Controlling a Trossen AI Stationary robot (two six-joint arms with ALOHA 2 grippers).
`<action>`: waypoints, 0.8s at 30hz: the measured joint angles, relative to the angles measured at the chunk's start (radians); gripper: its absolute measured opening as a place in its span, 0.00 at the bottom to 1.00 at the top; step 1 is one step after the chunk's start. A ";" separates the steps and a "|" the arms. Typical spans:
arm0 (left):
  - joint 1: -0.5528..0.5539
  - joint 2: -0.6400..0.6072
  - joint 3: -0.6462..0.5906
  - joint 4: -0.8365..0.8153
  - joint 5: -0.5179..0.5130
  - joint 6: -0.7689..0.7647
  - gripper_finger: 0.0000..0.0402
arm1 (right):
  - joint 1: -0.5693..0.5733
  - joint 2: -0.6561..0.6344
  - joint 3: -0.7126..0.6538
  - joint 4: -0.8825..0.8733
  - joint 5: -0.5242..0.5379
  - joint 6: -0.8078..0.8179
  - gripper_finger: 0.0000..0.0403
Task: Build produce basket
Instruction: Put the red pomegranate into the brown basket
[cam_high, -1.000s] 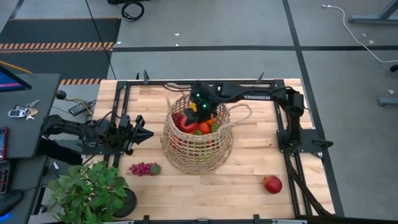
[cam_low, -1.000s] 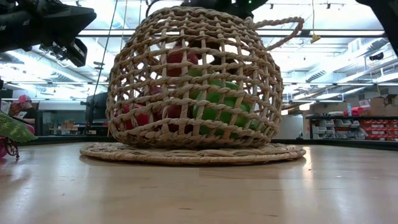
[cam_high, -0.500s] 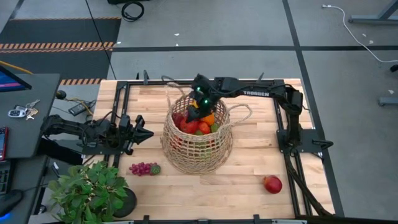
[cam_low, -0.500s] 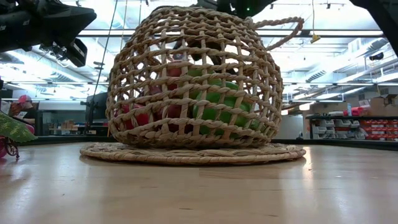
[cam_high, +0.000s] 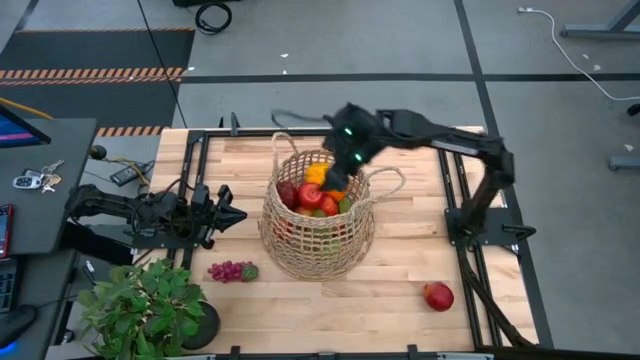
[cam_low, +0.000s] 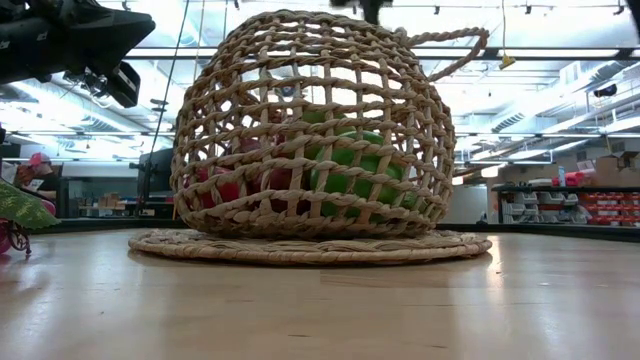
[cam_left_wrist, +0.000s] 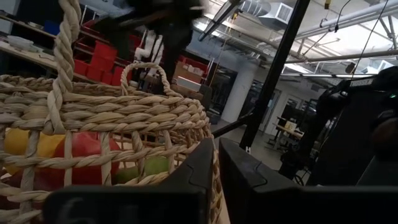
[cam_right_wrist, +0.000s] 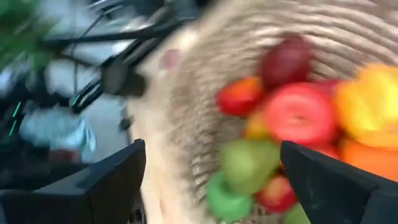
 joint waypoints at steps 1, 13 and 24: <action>0.000 0.000 0.000 0.000 0.000 0.000 0.09 | 0.033 -0.026 0.001 0.001 0.008 -0.039 0.93; 0.000 0.000 0.000 0.000 0.000 0.000 0.07 | 0.481 -0.116 -0.006 -0.329 0.327 -0.129 0.93; 0.000 0.000 0.000 0.000 0.000 0.000 0.07 | 0.717 -0.194 -0.379 -0.210 0.279 0.194 0.92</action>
